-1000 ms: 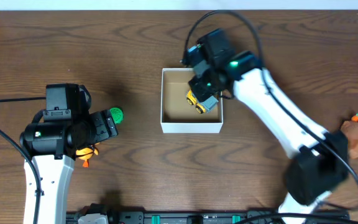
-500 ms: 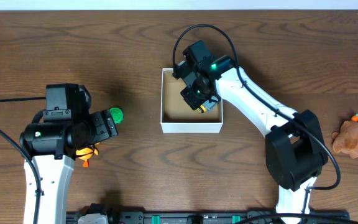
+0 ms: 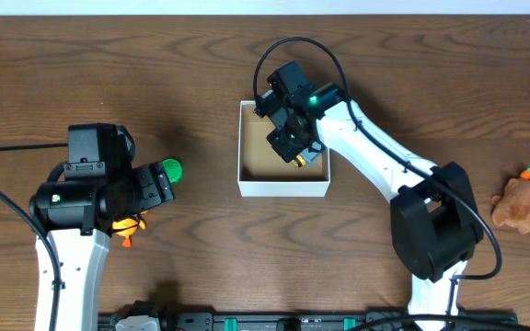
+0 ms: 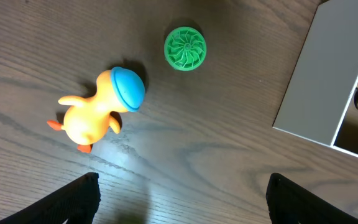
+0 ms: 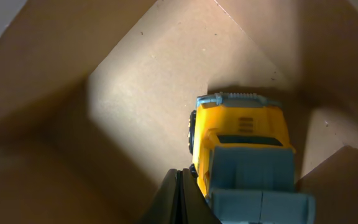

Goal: Pack container
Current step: 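Open the right gripper, release the truck, and lift out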

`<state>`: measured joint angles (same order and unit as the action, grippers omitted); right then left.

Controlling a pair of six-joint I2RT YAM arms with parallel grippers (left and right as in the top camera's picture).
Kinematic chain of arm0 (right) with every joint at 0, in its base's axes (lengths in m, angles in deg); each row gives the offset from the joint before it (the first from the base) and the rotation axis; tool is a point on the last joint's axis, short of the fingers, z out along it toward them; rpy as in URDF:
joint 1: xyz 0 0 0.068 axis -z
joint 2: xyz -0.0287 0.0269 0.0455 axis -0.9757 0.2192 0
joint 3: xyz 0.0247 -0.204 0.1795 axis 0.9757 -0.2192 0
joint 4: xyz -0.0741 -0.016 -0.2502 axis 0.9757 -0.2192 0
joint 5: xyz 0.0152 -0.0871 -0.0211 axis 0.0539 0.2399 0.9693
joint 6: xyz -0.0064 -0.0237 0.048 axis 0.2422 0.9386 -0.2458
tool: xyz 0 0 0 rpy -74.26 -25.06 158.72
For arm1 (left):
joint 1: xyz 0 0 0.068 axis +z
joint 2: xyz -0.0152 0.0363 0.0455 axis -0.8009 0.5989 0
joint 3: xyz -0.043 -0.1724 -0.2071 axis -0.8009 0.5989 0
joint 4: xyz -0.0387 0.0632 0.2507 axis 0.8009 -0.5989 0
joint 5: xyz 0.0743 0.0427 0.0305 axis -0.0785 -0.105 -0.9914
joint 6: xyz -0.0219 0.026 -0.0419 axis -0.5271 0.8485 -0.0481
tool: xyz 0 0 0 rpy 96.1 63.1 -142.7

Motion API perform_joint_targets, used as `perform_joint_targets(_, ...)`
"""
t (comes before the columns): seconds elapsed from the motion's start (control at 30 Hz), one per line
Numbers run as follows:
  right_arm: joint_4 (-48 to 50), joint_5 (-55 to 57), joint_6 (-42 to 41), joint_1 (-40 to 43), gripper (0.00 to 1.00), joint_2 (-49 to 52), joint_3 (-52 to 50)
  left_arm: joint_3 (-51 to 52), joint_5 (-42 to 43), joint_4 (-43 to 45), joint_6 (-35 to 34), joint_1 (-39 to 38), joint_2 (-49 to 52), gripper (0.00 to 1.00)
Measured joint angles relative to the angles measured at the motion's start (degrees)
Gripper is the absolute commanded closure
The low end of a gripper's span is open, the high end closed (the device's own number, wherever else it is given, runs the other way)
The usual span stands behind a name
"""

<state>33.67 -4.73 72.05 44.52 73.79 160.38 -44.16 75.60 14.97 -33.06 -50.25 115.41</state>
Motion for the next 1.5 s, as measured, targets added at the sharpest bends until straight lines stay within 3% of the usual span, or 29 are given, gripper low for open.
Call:
perform_joint_targets(0.2,2.56,1.97,-1.99,0.00,0.99,2.95,-0.02,0.00,0.00,0.00,0.00,0.00,0.00,0.14)
perform_joint_targets(0.63,9.46,13.92,-17.75,-0.04,0.91,3.28,-0.02,0.00,0.00,0.00,0.00,0.00,0.00,0.14)
perform_joint_targets(1.1,4.70,19.71,-33.68,-0.13,0.87,3.28,-0.02,0.00,0.00,-0.02,0.00,0.00,0.00,0.14)
perform_joint_targets(1.5,6.54,22.05,-37.59,-0.13,0.84,3.28,-0.02,0.00,0.00,0.00,0.00,0.00,0.00,0.14)
